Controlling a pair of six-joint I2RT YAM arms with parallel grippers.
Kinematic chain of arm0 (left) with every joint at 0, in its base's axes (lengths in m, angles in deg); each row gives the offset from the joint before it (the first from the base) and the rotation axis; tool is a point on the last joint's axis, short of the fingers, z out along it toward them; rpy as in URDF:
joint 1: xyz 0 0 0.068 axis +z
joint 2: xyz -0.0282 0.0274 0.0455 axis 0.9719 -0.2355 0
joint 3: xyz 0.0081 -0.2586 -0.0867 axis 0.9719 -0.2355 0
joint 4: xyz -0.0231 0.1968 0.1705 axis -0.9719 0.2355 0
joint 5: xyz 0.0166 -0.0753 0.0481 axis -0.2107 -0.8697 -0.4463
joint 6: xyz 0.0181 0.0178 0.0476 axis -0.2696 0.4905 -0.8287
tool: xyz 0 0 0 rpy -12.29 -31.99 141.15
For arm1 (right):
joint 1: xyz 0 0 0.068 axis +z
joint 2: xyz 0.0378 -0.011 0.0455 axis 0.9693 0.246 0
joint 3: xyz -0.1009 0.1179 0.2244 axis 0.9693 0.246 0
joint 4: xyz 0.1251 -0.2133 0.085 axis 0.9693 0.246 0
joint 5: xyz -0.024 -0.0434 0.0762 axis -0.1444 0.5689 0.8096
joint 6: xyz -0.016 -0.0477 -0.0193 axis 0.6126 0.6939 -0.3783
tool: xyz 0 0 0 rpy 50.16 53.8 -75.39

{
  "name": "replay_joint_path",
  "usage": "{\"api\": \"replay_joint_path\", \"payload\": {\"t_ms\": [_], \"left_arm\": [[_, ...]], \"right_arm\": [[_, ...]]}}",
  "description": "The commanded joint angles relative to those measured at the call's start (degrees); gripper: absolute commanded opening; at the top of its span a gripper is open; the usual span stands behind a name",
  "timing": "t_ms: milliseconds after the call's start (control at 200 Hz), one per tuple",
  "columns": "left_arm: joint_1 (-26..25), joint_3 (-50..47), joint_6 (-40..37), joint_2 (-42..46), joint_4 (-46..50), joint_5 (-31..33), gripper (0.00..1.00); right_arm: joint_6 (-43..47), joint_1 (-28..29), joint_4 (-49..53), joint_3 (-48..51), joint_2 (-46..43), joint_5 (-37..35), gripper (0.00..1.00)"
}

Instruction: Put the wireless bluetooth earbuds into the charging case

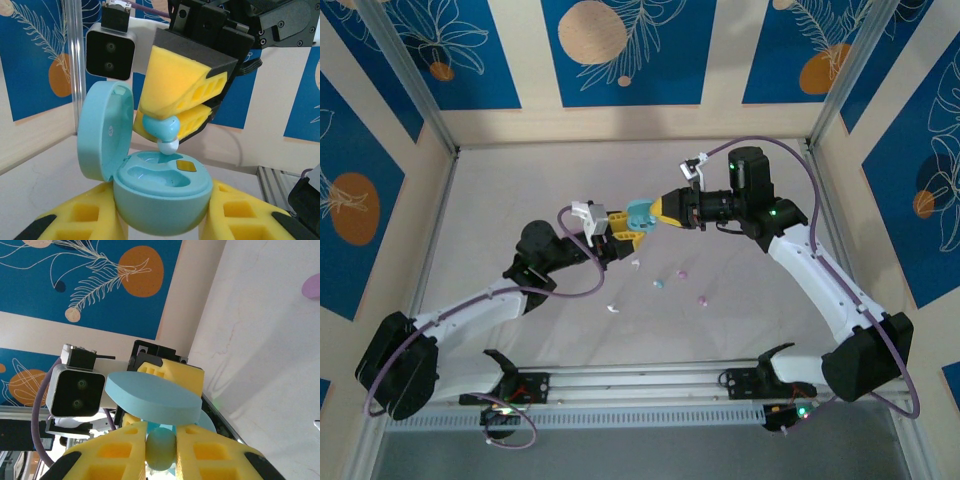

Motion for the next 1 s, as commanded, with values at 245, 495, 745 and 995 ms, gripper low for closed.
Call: {"api": "replay_joint_path", "payload": {"t_ms": [245,495,745,995], "left_arm": [[0.4,1.3,1.0,-0.1,-4.0,-1.5,0.27],[0.4,1.4,1.2,0.1,-4.6,-1.6,0.27],[0.4,1.5,1.3,0.0,-4.7,-1.9,0.27],[0.4,1.9,1.5,0.0,-4.6,-2.0,0.27]], "right_arm": [[3.9,0.9,3.5,-0.1,1.4,-1.1,0.19],[7.9,0.7,9.0,-1.7,1.5,-3.2,0.18],[9.4,0.9,11.4,-3.1,1.8,-4.1,0.2],[10.2,1.0,13.3,-4.7,2.0,-5.5,0.24]]}}
